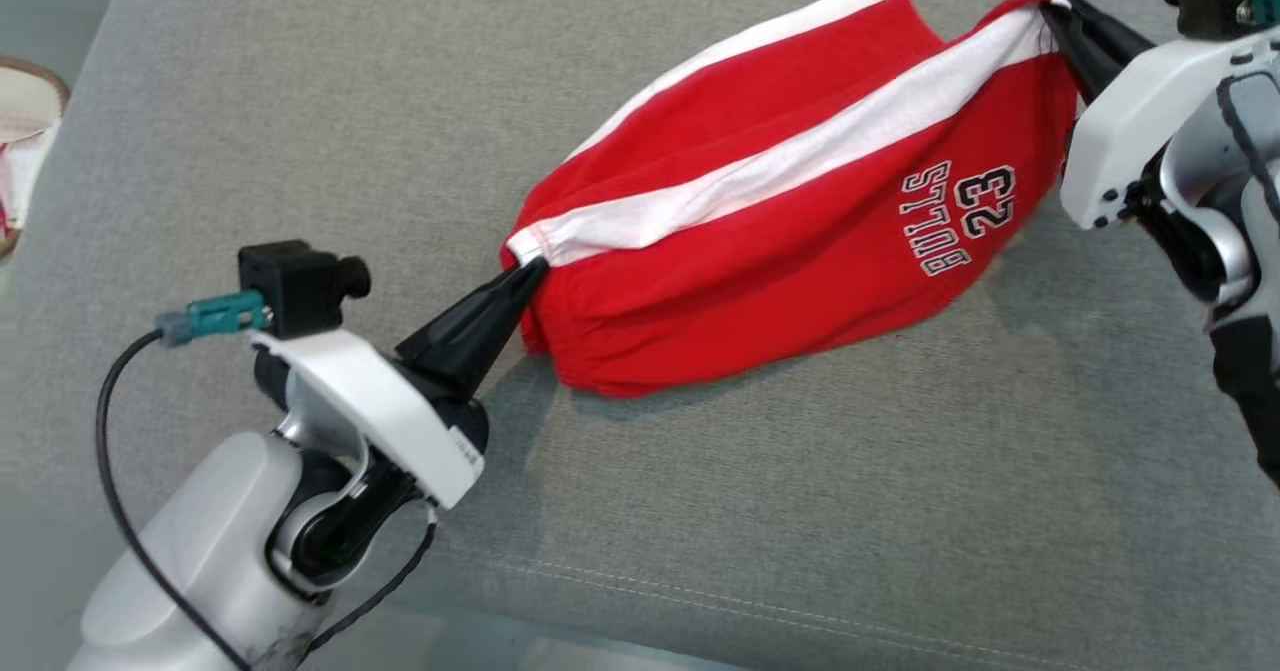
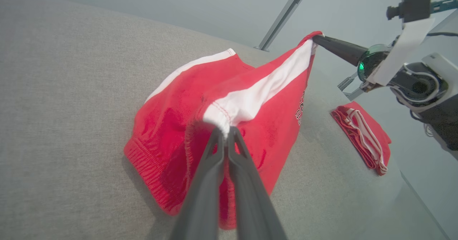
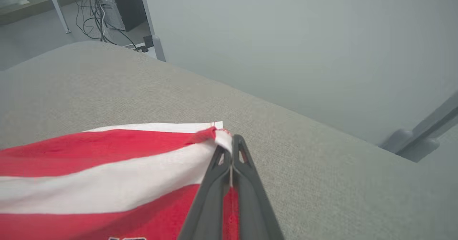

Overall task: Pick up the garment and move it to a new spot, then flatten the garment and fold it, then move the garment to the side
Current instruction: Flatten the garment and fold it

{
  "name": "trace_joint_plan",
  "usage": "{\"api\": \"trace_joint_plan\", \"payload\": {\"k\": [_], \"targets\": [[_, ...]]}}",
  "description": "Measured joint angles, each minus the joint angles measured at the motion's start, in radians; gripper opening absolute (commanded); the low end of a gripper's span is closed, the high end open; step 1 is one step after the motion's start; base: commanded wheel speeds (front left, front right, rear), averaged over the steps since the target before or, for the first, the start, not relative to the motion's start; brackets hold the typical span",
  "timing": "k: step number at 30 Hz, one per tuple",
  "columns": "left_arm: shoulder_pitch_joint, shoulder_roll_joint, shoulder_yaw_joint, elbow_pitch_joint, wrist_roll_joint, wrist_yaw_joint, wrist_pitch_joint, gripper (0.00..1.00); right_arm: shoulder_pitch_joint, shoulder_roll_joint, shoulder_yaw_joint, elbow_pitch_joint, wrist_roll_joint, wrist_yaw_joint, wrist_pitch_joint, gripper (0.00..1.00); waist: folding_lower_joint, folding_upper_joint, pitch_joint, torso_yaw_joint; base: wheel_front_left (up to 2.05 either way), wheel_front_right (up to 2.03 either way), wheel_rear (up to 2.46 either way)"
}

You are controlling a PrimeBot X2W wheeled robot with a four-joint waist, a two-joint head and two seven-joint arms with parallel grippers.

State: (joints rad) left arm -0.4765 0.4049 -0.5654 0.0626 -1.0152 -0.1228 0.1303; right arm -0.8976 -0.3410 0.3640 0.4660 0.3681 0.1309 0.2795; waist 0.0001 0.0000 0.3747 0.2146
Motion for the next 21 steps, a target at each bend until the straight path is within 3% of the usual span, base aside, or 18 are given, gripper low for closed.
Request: {"api": "trace_joint_plan", "payload": {"k": [6, 17, 18, 19, 20, 21], "targets": [[-0.137, -0.081, -0.106, 0.119, -0.065, -0.001, -0.054, 0.0, -0.16, -0.018, 0.095, 0.211, 0.023, 0.0, -0.065, 0.0, 0.0, 0.0, 0.043, 0.088, 0.0, 0.0, 0.0], [-0.267, -0.105, -0.247, 0.276, -0.16, -0.001, -0.182, 0.0, -0.28, -0.03, 0.208, 0.42, 0.083, 0.0, -0.17, 0.0, 0.0, 0.0, 0.093, 0.168, 0.0, 0.0, 0.0], [-0.273, -0.105, -0.26, 0.281, -0.171, -0.001, -0.191, 0.0, -0.283, -0.03, 0.213, 0.432, 0.095, 0.0, -0.179, 0.15, 0.0, 0.0, 0.093, 0.17, 0.0, 0.0, 0.0], [-0.279, -0.105, -0.274, 0.286, -0.18, -0.001, -0.194, 0.06, -0.286, -0.027, 0.22, 0.446, 0.109, 0.0, -0.19, 0.66, 0.0, 0.0, 0.093, 0.17, 0.0, 0.0, 0.0], [-0.286, -0.105, -0.29, 0.293, -0.184, -0.001, -0.206, 0.96, -0.287, -0.023, 0.228, 0.456, 0.121, 0.0, -0.197, 1.0, 0.0, 0.0, 0.092, 0.17, 0.0, 0.0, 0.0], [-0.291, -0.106, -0.298, 0.3, -0.186, -0.001, -0.224, 1.0, -0.287, -0.02, 0.237, 0.459, 0.128, 0.0, -0.206, 1.0, 0.0, 0.0, 0.092, 0.169, 0.0, 0.0, 0.0]]}}
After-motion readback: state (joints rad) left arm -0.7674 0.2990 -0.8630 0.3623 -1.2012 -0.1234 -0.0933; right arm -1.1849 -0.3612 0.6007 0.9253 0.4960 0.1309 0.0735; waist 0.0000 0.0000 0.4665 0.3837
